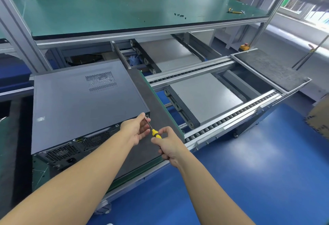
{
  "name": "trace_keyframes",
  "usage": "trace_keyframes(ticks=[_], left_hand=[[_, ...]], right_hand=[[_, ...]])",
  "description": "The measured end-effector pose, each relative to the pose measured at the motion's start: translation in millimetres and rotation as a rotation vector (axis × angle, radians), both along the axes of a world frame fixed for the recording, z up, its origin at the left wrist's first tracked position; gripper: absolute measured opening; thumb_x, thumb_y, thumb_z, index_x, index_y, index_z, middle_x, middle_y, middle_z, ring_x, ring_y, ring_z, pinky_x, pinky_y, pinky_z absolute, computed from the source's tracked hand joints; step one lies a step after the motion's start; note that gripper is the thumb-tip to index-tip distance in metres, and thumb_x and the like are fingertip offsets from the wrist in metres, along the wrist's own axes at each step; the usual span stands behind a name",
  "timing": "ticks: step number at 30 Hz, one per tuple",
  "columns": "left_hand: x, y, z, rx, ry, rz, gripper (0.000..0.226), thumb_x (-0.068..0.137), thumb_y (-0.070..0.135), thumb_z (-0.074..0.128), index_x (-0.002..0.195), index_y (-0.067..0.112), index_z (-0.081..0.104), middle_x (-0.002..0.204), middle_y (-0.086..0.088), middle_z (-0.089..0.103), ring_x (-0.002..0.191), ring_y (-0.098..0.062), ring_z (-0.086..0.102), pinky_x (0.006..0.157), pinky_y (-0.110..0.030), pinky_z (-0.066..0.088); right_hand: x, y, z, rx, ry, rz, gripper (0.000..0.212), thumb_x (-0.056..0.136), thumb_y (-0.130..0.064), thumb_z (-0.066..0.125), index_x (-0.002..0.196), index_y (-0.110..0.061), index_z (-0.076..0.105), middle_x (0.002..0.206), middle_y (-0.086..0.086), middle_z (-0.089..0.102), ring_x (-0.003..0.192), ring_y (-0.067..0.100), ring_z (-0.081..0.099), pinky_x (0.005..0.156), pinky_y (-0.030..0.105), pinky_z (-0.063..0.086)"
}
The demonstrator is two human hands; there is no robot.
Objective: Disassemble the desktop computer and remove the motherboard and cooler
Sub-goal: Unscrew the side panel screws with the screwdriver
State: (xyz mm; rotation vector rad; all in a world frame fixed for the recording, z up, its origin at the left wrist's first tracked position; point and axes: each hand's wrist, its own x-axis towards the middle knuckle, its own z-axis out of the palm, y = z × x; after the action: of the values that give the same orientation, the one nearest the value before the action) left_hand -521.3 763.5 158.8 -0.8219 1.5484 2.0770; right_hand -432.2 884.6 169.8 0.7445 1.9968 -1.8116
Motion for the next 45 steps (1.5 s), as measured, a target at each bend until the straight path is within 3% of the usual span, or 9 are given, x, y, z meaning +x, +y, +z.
trace_keyframes(ticks=[4,8,16,21,24,29,34,37,45], left_hand=[[-4,4,-2,0.020,-0.062,-0.014,0.028,0.093,0.036,0.067,0.098,0.010,0.075,0.070,0.006,0.073,0.067,-0.009,0.060,0.057,-0.027,0.051],[-8,7,-7,-0.013,-0.064,-0.023,0.028,0.091,0.034,0.071,0.101,0.008,0.075,0.070,0.006,0.068,0.064,-0.008,0.056,0.055,-0.026,0.049],[-13,9,-14,-0.080,-0.031,-0.006,0.010,0.091,0.023,0.071,0.091,0.013,0.072,0.089,0.000,0.076,0.063,-0.009,0.058,0.054,-0.026,0.047],[-7,7,-8,-0.053,0.011,-0.002,0.010,0.089,0.012,0.062,0.087,0.008,0.071,0.083,-0.005,0.073,0.065,-0.014,0.061,0.057,-0.027,0.048],[1,3,-2,0.047,0.018,-0.053,0.017,0.088,0.012,0.050,0.077,0.009,0.062,0.064,-0.002,0.059,0.058,-0.015,0.052,0.050,-0.026,0.043],[7,-18,4,0.419,-0.054,-0.011,0.016,0.075,0.008,0.033,0.063,0.015,0.041,0.054,0.001,0.034,0.041,-0.013,0.029,0.035,-0.020,0.023],[22,-47,6,0.504,-0.112,0.101,0.027,0.085,0.013,0.035,0.088,0.003,0.060,0.073,-0.010,0.059,0.059,-0.023,0.057,0.052,-0.030,0.046],[31,-75,8,0.455,-0.079,0.092,0.030,0.091,0.015,0.041,0.098,-0.003,0.063,0.084,-0.015,0.064,0.075,-0.026,0.063,0.066,-0.034,0.051],[49,-149,5,0.358,-0.024,0.075,0.025,0.087,0.009,0.045,0.089,-0.002,0.066,0.079,-0.013,0.066,0.072,-0.026,0.071,0.065,-0.033,0.055]], right_hand=[[0,-2,5,-0.008,-0.017,-0.018,0.025,0.096,-0.044,0.054,0.105,-0.021,0.050,0.076,0.003,0.049,0.055,0.013,0.045,0.040,0.021,0.034],[-2,-5,10,-0.116,-0.050,-0.042,0.031,0.103,-0.031,0.039,0.096,-0.010,0.060,0.073,0.005,0.042,0.052,0.014,0.045,0.043,0.024,0.044],[1,-1,10,-0.070,-0.010,0.035,0.033,0.102,-0.036,0.051,0.111,-0.007,0.064,0.071,0.007,0.048,0.052,0.015,0.050,0.051,0.026,0.053],[3,3,16,-0.042,-0.060,0.063,0.028,0.094,-0.034,0.053,0.101,-0.010,0.065,0.069,0.004,0.048,0.051,0.013,0.047,0.041,0.022,0.039],[5,11,21,-0.189,-0.062,0.088,0.022,0.088,-0.028,0.048,0.087,-0.010,0.062,0.060,-0.002,0.045,0.045,0.011,0.039,0.036,0.019,0.022],[10,18,23,-0.472,-0.033,0.189,0.020,0.092,-0.023,0.046,0.088,-0.008,0.059,0.065,-0.001,0.046,0.046,0.009,0.034,0.034,0.018,0.021],[7,2,20,-0.791,0.073,0.113,0.017,0.090,-0.022,0.049,0.088,-0.008,0.058,0.068,0.000,0.043,0.045,0.008,0.033,0.031,0.019,0.024],[2,-20,23,-0.743,0.055,0.159,0.021,0.095,-0.022,0.045,0.092,-0.007,0.059,0.069,0.001,0.047,0.048,0.010,0.036,0.034,0.020,0.025],[4,-103,32,-0.413,0.006,0.297,0.020,0.097,-0.020,0.042,0.105,-0.009,0.056,0.069,0.002,0.057,0.054,0.015,0.047,0.045,0.025,0.034]])
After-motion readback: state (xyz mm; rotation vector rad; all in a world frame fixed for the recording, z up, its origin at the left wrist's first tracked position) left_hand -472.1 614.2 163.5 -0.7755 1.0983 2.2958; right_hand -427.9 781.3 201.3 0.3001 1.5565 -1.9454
